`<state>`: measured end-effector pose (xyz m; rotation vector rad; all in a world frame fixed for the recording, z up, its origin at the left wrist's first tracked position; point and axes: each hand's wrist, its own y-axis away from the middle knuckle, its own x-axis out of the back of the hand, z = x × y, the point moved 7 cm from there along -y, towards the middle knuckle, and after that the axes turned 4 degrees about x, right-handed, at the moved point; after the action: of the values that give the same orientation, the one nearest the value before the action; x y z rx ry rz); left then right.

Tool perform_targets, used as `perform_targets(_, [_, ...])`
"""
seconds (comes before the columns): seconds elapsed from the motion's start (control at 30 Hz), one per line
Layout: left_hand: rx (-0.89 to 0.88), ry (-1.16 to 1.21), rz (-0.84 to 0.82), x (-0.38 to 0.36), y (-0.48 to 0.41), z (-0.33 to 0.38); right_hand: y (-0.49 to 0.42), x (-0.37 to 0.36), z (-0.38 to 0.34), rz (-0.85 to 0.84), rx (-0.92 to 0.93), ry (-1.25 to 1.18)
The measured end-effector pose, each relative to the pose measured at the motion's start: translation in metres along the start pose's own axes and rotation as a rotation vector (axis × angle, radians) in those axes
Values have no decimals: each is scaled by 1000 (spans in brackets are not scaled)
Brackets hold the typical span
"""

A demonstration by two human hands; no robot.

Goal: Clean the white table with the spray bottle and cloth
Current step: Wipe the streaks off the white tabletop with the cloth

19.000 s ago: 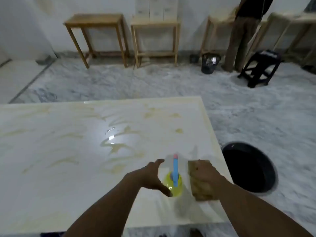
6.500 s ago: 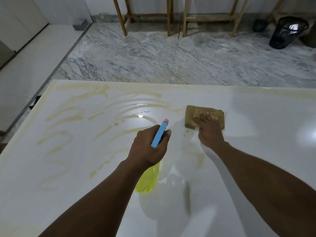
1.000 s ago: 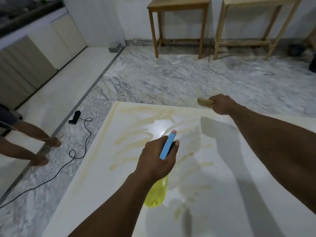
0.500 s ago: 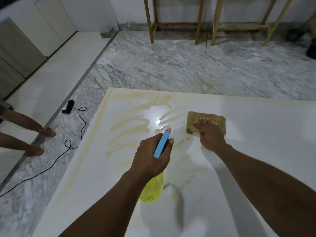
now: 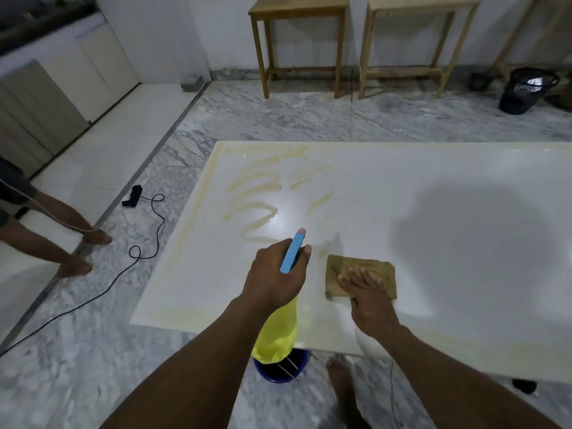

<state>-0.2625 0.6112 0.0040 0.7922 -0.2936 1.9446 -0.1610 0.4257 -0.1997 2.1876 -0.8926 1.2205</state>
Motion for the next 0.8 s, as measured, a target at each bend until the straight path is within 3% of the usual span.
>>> perform_targets(0.27, [13,-30,-20,27,33,-4,21,27,-17,-107,13,-31])
perform_targets(0.47, [6,-25,-2,42,-20,8,-58,104,-32,-689,-140,-36])
perform_targets(0.57, [25,-43,-3,39,-71,10,-116,117,-17,-942,-291,-192])
perform_targets(0.7, [44,-42,33,37,-141,14,-214,159,-4,-872,-465,-344])
perform_targets(0.8, [59,-29,66,39,-192,18,-307,194,2,-759,-387,-203])
